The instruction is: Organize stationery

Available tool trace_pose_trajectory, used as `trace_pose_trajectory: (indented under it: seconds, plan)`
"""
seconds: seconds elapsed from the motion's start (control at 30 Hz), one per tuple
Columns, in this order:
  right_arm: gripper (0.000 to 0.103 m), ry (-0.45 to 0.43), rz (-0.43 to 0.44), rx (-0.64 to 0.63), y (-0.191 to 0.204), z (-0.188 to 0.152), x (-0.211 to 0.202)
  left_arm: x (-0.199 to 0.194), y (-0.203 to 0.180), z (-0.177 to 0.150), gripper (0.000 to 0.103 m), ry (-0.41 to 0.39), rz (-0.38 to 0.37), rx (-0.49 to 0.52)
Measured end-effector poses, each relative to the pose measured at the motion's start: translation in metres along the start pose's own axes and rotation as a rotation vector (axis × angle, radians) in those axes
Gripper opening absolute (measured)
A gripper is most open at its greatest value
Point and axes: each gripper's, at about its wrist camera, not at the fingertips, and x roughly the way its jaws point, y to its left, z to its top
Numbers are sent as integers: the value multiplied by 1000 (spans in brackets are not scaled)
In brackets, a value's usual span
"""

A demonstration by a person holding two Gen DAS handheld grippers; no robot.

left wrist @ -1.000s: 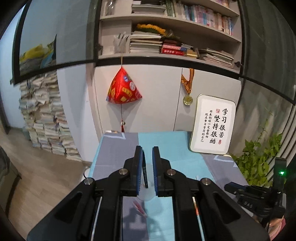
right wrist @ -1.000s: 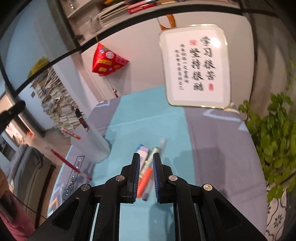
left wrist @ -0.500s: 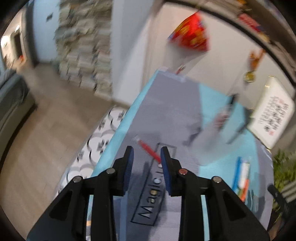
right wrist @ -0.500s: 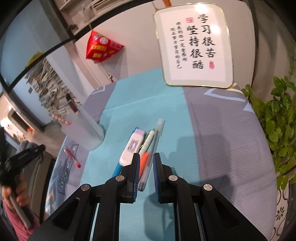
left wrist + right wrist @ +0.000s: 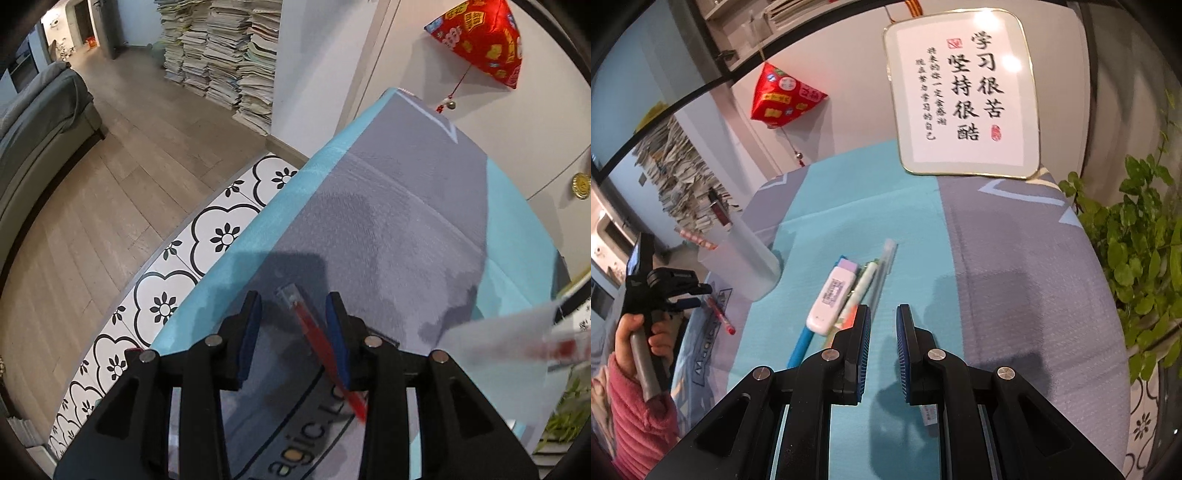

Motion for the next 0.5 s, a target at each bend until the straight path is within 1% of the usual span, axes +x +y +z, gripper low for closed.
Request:
trace_pose_trajectory:
  seconds: [0.07, 0.1, 0.17, 0.2, 0.27, 0.33, 0.5]
  plan:
    - [13, 4, 2, 10, -3, 1, 2, 4, -3, 1, 31, -3, 27, 4]
    - [13, 4, 4, 14, -5, 2, 3, 4, -6, -1, 21, -19, 43, 15]
    - [13, 3, 7, 18, -7, 3, 4, 6, -8, -2, 17, -34, 61, 38]
    - [13, 4, 9, 18, -8, 4, 5, 5, -8, -3, 14, -38, 54, 49]
    - [13, 19, 12, 15, -8, 5, 7, 3, -4, -6, 12, -22, 15, 56]
    - [13, 37, 13, 8, -7, 6, 10, -2, -2, -10, 12, -20, -16, 63]
    - [13, 65, 6, -10, 0, 5, 18, -40, 4, -28, 12, -69, -122, 132]
